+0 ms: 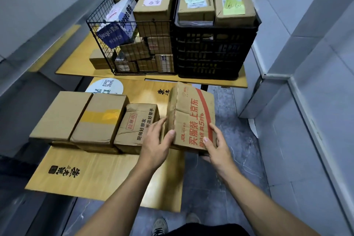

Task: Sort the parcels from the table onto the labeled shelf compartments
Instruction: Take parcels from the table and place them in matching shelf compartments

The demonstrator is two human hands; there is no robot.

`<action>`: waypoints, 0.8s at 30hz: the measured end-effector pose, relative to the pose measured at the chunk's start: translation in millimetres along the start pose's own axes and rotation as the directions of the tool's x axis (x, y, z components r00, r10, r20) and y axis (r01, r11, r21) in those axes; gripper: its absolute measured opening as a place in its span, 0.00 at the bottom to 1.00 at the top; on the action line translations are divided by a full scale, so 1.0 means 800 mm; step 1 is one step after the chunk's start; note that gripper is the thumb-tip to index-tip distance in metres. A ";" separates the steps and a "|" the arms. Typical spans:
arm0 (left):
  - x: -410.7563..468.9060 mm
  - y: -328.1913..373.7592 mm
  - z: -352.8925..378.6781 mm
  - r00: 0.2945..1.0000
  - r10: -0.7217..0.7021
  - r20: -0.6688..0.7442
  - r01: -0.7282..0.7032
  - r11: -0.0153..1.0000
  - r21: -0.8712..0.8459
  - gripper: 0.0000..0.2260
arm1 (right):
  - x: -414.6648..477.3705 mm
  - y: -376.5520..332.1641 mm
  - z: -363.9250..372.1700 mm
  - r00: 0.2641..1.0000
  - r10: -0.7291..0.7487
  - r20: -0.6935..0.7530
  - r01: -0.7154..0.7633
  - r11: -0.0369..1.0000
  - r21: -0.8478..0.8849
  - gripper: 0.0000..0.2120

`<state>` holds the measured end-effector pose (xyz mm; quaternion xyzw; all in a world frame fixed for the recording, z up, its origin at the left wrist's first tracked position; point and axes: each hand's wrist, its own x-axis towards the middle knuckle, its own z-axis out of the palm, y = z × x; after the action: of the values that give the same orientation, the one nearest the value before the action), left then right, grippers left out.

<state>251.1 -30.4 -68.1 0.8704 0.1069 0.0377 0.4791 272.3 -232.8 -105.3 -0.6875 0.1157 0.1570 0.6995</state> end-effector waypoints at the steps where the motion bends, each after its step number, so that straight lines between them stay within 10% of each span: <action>1: -0.005 0.003 0.004 0.999 -0.022 0.024 0.024 0.995 -0.095 0.29 | -0.004 0.000 -0.004 1.000 -0.009 -0.001 0.009 1.000 0.022 0.24; 9: -0.032 0.016 0.035 0.994 -0.076 0.072 0.104 0.824 -0.558 0.32 | -0.022 -0.010 -0.044 0.997 -0.047 0.054 0.039 0.990 0.133 0.24; 21: -0.057 0.049 0.053 0.999 -0.018 -0.050 -0.012 0.840 -0.542 0.34 | -0.030 -0.045 -0.052 0.974 -0.173 0.147 0.212 0.926 -0.311 0.21; 24: -0.070 0.050 0.054 0.993 -0.012 -0.113 -0.042 0.885 -0.464 0.37 | -0.038 -0.061 -0.040 0.962 -0.164 0.219 0.204 0.963 -0.176 0.16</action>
<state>210.0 -99.2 -55.7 0.7274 0.1148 0.1152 0.6667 264.6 -266.7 -49.5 -0.7416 -0.0370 0.1707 0.6477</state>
